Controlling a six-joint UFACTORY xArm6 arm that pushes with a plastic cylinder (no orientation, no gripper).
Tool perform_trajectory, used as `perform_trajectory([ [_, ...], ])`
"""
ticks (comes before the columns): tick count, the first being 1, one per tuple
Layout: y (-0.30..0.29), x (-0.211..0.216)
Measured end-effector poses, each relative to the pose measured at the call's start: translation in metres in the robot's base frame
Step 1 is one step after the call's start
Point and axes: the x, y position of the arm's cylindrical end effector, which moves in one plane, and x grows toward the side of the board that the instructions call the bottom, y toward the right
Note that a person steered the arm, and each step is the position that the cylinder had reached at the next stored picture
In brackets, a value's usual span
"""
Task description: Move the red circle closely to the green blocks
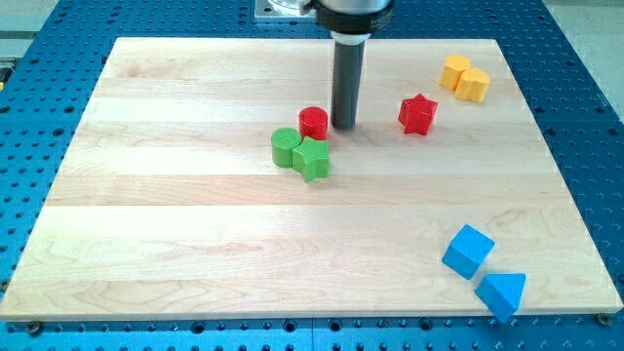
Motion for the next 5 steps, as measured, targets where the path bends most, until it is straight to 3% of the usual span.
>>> perform_trajectory([
  [2, 0.091, 0.062],
  [4, 0.093, 0.073],
  [5, 0.122, 0.093],
])
